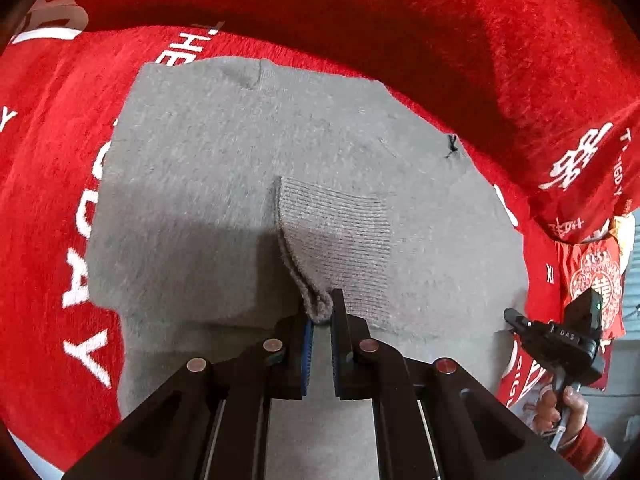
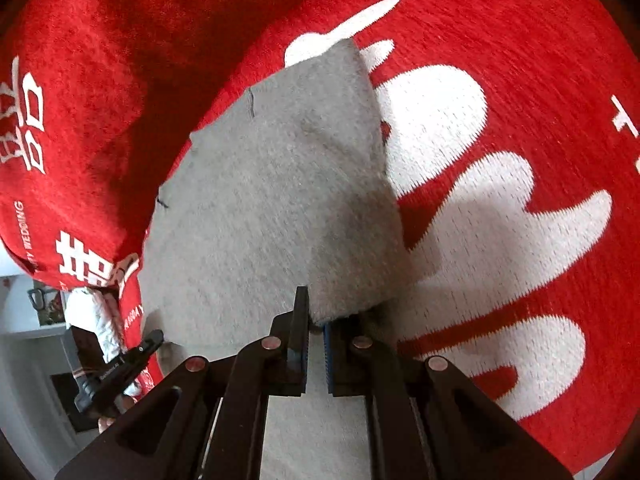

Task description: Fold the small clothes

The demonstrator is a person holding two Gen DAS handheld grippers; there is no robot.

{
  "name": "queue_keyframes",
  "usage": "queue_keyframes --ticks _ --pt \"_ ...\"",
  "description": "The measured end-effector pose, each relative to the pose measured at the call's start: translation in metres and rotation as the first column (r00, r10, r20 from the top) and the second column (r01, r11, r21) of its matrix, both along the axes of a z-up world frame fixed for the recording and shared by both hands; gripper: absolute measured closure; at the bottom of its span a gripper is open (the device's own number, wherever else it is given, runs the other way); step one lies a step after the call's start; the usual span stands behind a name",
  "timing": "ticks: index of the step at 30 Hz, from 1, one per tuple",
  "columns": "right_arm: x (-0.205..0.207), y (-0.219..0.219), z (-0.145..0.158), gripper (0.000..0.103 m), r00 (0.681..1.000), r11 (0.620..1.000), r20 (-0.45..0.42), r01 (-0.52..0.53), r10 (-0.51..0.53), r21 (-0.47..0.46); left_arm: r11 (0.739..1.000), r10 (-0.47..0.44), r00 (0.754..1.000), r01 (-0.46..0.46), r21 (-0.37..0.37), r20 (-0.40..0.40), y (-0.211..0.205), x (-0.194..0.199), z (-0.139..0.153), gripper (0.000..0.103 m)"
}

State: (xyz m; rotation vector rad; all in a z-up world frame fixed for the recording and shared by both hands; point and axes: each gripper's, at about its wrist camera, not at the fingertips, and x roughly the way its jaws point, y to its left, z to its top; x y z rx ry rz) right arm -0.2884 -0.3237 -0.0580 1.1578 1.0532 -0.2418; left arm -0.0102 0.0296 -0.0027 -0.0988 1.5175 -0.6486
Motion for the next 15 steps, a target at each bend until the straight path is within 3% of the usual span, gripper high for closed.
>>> queue_keyframes --ticks 5,6,8,11,15 --pt "-0.006 0.006 0.023 0.082 0.994 0.994 -0.009 -0.105 0.105 -0.034 0.998 -0.016 1.000 0.015 0.064 0.014 0.001 -0.006 0.006 0.094" --pt "-0.007 0.005 0.029 0.066 0.994 0.993 0.007 -0.110 0.110 -0.041 0.996 -0.017 0.999 0.014 0.085 0.036 0.001 -0.007 0.010 0.094" --pt "-0.013 -0.004 0.040 0.044 0.995 0.994 0.037 -0.085 0.088 -0.064 0.995 -0.026 0.998 0.020 0.100 0.055 0.006 -0.007 0.018 0.094" --pt "-0.016 -0.030 0.040 0.044 0.998 0.999 0.058 0.018 -0.015 -0.047 0.989 -0.023 0.995 0.008 0.149 0.099 0.013 -0.005 0.033 0.094" --pt "-0.015 -0.071 0.017 0.044 0.982 0.984 0.070 0.174 -0.176 0.028 0.988 -0.024 0.990 0.002 0.154 0.142 0.011 0.004 0.051 0.094"
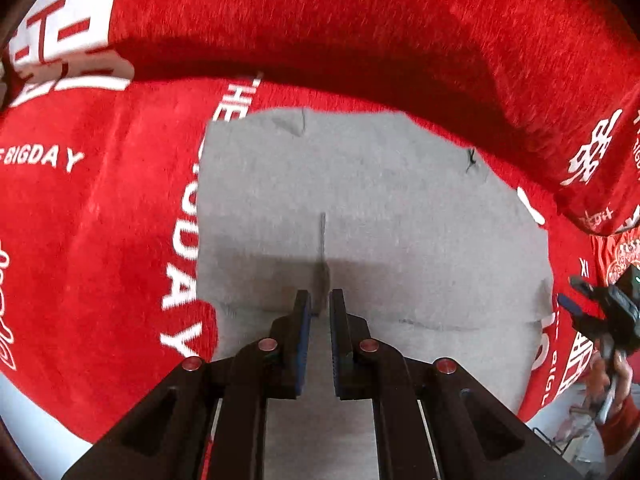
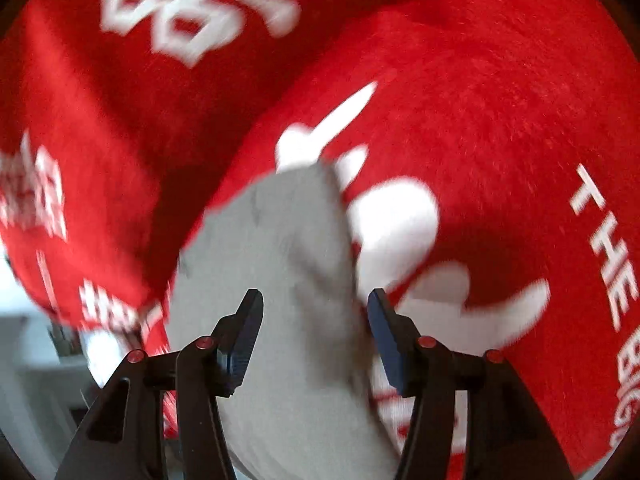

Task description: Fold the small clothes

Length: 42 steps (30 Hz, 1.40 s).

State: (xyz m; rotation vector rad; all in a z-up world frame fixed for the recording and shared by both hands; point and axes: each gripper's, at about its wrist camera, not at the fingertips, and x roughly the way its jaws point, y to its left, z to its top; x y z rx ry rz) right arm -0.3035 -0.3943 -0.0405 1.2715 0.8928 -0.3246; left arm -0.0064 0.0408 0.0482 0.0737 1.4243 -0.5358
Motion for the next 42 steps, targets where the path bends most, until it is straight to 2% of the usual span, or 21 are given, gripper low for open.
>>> queue_keyframes --ticks 2,4,5,6,7,10,12,14,18,24,26,29,32,35,38,42 --pt "0.011 -0.014 -0.015 0.047 1.000 0.999 0.010 0.028 -0.029 0.043 1.000 -0.017 1.000 0.017 0.006 0.013 -0.011 0.004 0.000 0.094" --pt "0.022 -0.019 -0.025 0.050 1.000 0.998 0.007 0.011 -0.012 0.063 0.999 -0.039 0.999 0.039 0.011 0.018 -0.026 0.008 -0.006 0.094" --pt "0.033 -0.018 -0.030 0.061 1.000 0.997 -0.003 -0.014 0.015 0.074 0.999 -0.050 0.999 0.050 0.013 0.018 -0.034 0.007 -0.010 0.094" --pt "0.039 -0.018 -0.032 0.087 0.999 0.997 -0.014 -0.036 0.037 0.072 0.998 -0.065 0.998 0.064 0.028 0.019 -0.043 0.004 -0.017 0.094" --pt "0.048 -0.013 -0.030 0.095 0.997 0.996 -0.038 -0.068 0.070 0.059 0.996 -0.075 0.997 0.074 0.042 0.020 -0.052 0.002 -0.023 0.094" --pt "0.064 0.000 0.008 0.095 0.981 0.973 -0.073 -0.189 0.180 -0.134 0.991 -0.098 0.995 0.096 0.097 0.017 -0.063 -0.005 -0.039 0.094" --pt "0.072 0.013 0.038 0.095 0.958 0.909 -0.123 -0.285 0.259 -0.303 0.988 -0.103 0.994 0.100 0.118 0.024 -0.064 -0.009 -0.044 0.094" --pt "0.080 0.022 0.039 0.095 0.924 0.845 -0.221 -0.375 0.311 -0.380 0.987 -0.105 0.994 0.100 0.122 0.035 -0.062 -0.012 -0.046 0.094" --pt "0.087 0.024 0.004 0.095 0.869 0.796 -0.354 -0.471 0.345 -0.380 0.983 -0.124 0.991 0.115 0.146 0.052 -0.064 -0.014 -0.047 0.094" --pt "0.073 0.022 0.011 0.093 0.895 0.842 -0.363 -0.393 0.258 -0.370 0.981 -0.120 0.991 0.109 0.163 0.057 -0.055 -0.010 -0.046 0.094" --pt "0.064 0.023 0.023 0.093 0.906 0.862 -0.354 -0.360 0.232 -0.356 0.982 -0.104 0.993 0.094 0.165 0.052 -0.047 -0.008 -0.045 0.094" --pt "0.049 0.040 0.038 0.093 0.916 0.870 -0.298 -0.363 0.268 -0.334 0.982 -0.085 0.995 0.075 0.174 0.050 -0.039 -0.008 -0.040 0.094" --pt "0.046 0.073 0.045 0.093 0.898 0.844 -0.276 -0.422 0.342 -0.331 0.985 -0.073 0.997 0.066 0.159 0.038 -0.030 -0.012 -0.033 0.094" --pt "0.051 0.094 0.033 0.093 0.872 0.826 -0.302 -0.472 0.385 -0.310 0.984 -0.069 0.997 0.064 0.164 0.024 -0.037 -0.016 -0.035 0.094" --pt "0.049 0.099 0.012 0.095 0.855 0.832 -0.340 -0.486 0.390 -0.267 0.978 -0.077 0.997 0.072 0.198 0.020 -0.039 -0.019 -0.043 0.094" --pt "0.044 0.093 0.014 0.095 0.863 0.850 -0.327 -0.469 0.384 -0.240 0.975 -0.077 0.997 0.072 0.211 0.018 -0.039 -0.023 -0.041 0.094"
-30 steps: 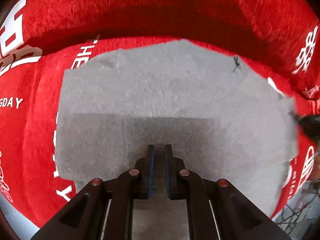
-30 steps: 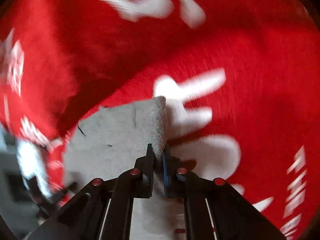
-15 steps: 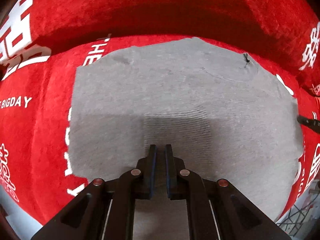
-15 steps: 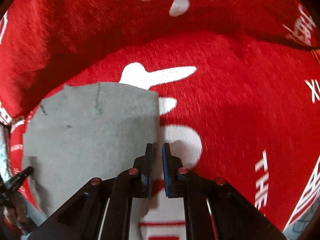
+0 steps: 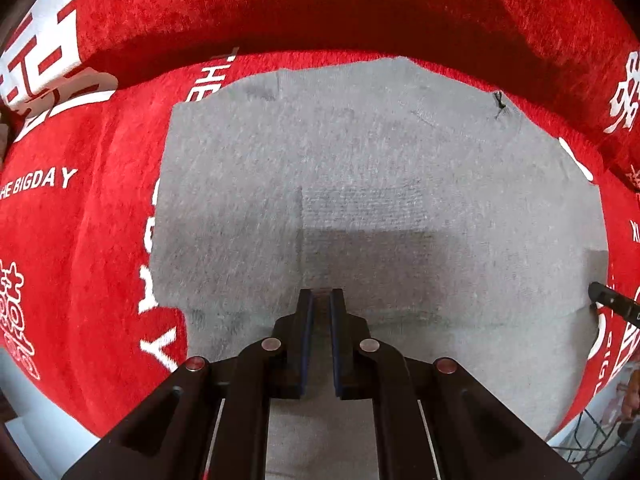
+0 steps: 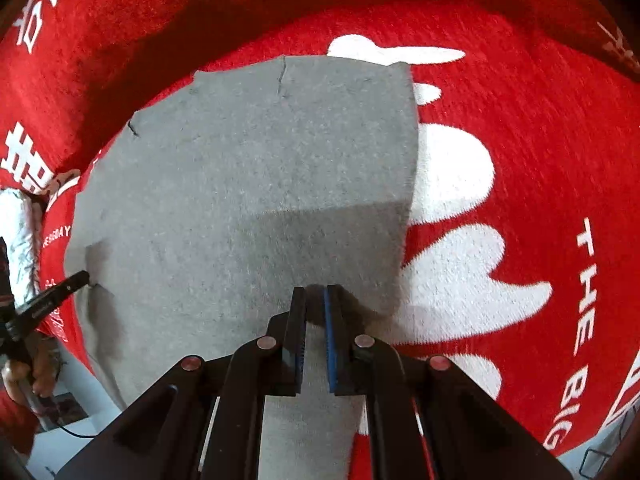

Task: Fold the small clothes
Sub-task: 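Lay the folded side flat and open both tools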

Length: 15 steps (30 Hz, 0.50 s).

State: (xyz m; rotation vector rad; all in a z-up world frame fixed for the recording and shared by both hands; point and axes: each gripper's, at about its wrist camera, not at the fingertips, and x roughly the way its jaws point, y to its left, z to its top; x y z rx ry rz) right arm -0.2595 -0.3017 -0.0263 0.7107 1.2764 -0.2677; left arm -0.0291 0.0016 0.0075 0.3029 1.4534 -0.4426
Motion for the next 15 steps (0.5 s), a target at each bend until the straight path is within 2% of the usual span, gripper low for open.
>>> queue_keyframes --ticks 10,13,14,15 --pt "-0.018 0.003 0.021 0.091 1.000 0.996 0.003 0.013 -0.013 0.083 1.000 0.016 1.000 -0.015 0.018 -0.027 0.003 -0.029 0.020 0.094" --pt "-0.018 0.012 0.021 0.072 1.000 0.994 0.002 0.022 -0.022 0.108 0.999 -0.002 0.999 0.003 0.037 -0.045 -0.003 -0.036 0.020 0.094" --pt "-0.016 0.015 0.020 0.062 1.000 0.993 0.004 0.026 -0.027 0.117 0.999 -0.008 0.999 0.010 0.046 -0.052 -0.005 -0.038 0.020 0.094" --pt "-0.015 0.018 0.020 0.058 1.000 0.992 0.005 0.028 -0.029 0.125 0.999 -0.012 0.998 0.014 0.049 -0.056 -0.007 -0.042 0.020 0.094"
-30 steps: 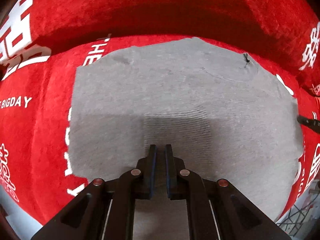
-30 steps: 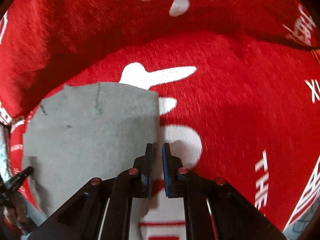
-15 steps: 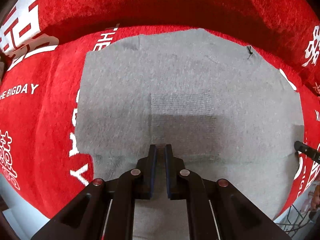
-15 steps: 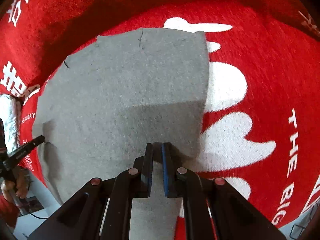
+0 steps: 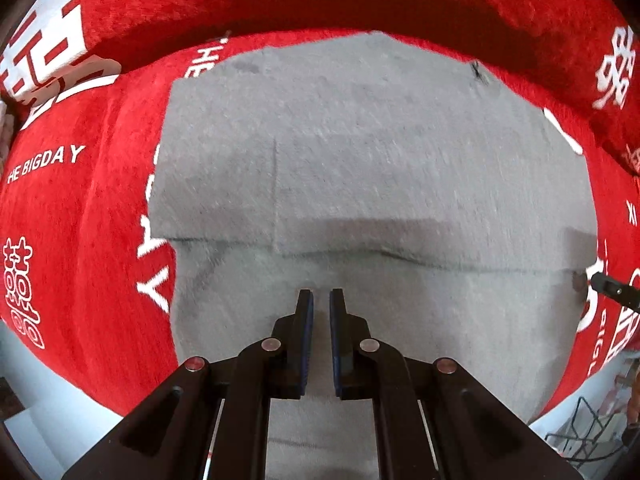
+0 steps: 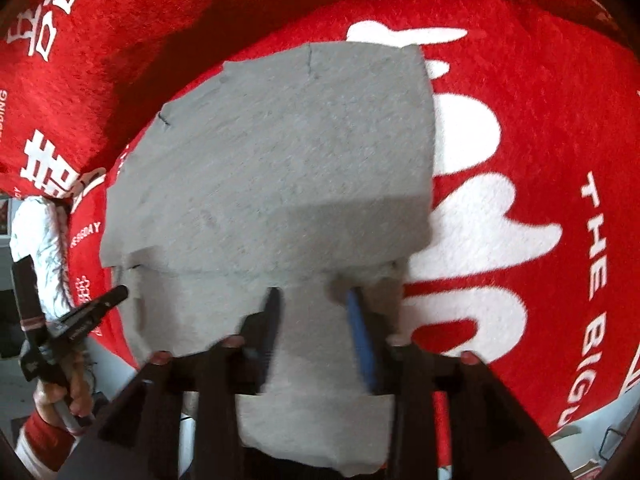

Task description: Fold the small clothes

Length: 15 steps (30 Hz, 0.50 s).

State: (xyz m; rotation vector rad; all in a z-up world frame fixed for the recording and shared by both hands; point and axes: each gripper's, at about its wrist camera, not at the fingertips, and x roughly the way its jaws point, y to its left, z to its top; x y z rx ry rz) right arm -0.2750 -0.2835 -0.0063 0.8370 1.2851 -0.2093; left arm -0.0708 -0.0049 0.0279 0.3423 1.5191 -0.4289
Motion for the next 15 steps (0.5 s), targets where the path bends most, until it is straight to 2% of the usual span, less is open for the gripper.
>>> queue_keyframes --ticks 2,5,6,7,8,10,15 --pt "0.001 0.007 0.001 0.058 1.000 1.000 0.001 -0.007 0.007 0.011 1.000 -0.001 1.000 0.001 0.004 -0.001 -0.001 -0.004 0.001 0.094" --pt "0.001 0.014 0.002 0.048 1.000 1.000 0.007 -0.016 0.016 0.025 1.000 0.017 1.000 -0.017 -0.006 -0.001 0.000 -0.008 0.004 0.093" --pt "0.003 0.017 0.002 0.046 1.000 0.999 0.010 -0.022 0.022 0.029 1.000 0.026 1.000 -0.026 -0.006 -0.004 0.001 -0.009 0.004 0.090" --pt "0.004 0.019 0.002 0.046 1.000 0.999 0.012 -0.027 0.027 0.030 0.999 0.036 0.999 -0.036 -0.004 -0.011 0.002 -0.010 0.003 0.053" --pt "0.005 0.021 0.001 0.045 0.999 0.999 0.012 -0.034 0.033 0.032 0.999 0.048 0.999 -0.048 0.000 -0.014 0.004 -0.010 0.002 0.002" --pt "0.004 0.024 0.001 0.044 0.999 0.998 0.013 -0.040 0.040 0.037 0.997 0.079 0.996 -0.079 0.005 0.032 0.006 -0.013 0.008 0.001" --pt "0.003 0.027 -0.001 0.030 0.999 0.998 0.020 -0.047 0.046 0.049 0.995 0.092 0.995 -0.093 0.023 0.025 0.003 -0.017 0.007 0.001"
